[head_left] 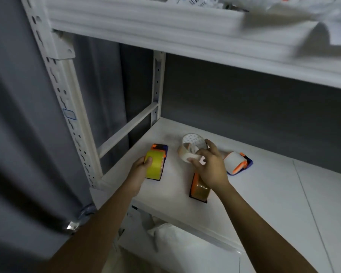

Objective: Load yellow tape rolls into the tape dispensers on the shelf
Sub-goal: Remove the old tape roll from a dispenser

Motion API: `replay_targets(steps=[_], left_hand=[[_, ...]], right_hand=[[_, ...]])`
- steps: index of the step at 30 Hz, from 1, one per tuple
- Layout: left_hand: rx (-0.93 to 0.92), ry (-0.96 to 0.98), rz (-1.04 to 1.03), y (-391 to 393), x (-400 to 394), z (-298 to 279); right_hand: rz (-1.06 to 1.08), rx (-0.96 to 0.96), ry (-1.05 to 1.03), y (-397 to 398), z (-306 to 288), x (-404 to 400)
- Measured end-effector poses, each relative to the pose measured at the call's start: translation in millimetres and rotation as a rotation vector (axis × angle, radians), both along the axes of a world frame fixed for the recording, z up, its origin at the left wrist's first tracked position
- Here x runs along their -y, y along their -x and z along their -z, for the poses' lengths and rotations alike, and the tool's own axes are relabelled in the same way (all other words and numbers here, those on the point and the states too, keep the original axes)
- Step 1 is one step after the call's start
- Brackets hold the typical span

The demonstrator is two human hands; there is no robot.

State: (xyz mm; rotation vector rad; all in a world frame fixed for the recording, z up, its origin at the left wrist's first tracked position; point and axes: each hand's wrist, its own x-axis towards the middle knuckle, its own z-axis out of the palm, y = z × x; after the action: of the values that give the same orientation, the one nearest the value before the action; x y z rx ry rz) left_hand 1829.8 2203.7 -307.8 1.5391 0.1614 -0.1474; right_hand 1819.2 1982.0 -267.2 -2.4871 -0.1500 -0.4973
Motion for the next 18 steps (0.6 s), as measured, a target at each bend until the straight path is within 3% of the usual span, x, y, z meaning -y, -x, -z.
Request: replay_targets(steps=[5,14,16,18], left_hand=[[-0.04,-0.014,0.044,-11,11,13],[-0.058,-0.197,-0.023,-20,24,14],[-0.005,-0.385,-0.093,-17,29,9],[0.076,-0.693,-0.216,-12,36,4]], right_hand=[[0.151,-0.037,-0.119,13,11,39],[0.199,-0.043,-0.235,29,29,65],[0.215,-0.038,-0.239,31,32,70],[0.227,-0.032,-0.223,34,36,75]])
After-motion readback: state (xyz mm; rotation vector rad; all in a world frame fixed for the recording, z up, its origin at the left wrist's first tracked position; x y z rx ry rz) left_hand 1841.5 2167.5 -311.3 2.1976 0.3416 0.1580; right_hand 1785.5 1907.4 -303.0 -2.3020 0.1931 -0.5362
